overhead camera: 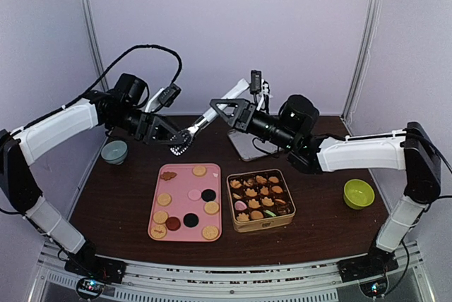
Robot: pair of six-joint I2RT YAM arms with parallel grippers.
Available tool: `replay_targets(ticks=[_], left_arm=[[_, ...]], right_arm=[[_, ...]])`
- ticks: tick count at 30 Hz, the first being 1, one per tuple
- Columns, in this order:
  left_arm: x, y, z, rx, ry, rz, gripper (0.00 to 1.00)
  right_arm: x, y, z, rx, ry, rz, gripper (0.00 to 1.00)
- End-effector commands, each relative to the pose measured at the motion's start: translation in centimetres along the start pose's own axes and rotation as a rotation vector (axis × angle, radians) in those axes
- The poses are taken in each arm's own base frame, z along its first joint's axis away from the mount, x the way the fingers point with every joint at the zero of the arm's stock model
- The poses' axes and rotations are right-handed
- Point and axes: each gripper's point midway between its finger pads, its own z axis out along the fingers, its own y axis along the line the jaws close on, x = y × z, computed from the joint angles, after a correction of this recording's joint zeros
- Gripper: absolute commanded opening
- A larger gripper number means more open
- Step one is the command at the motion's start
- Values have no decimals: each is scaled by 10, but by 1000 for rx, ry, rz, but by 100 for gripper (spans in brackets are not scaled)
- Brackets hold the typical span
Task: Pack the cookies
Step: Pass from the left arm to the right
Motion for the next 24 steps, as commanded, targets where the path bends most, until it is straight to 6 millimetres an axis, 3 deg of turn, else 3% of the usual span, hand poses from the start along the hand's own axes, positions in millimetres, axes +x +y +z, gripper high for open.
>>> replay_targets(ticks=[1,4,6,9,12,16,19,22,24], left_arm=[[11,10,-9,-156,116,61,54],[16,29,-30,-323,172,62,63],[16,47,-55,-496,193,79,70],[12,71,-99,-742,185,85,79],[7,82,-146,-905,149,58,83],[2,87,-206,-1080,61,-1,84],[2,90,-256,-1306,34,-26,93],[5,76,-310,-1616,-24,-30,98],[15,71,-334,-1774,-28,-34,98]], right_arm=[[-3,10,-15,123,20,-170,38],[17,-2,-22,246,104,-268,37],[33,-6,-24,301,146,-325,37],[53,-15,-25,376,199,-400,37],[74,-20,-18,416,246,-449,37],[99,-22,-2,442,311,-522,37],[114,-22,10,441,343,-556,38],[122,-24,20,439,356,-575,38],[124,-27,24,444,356,-586,38]])
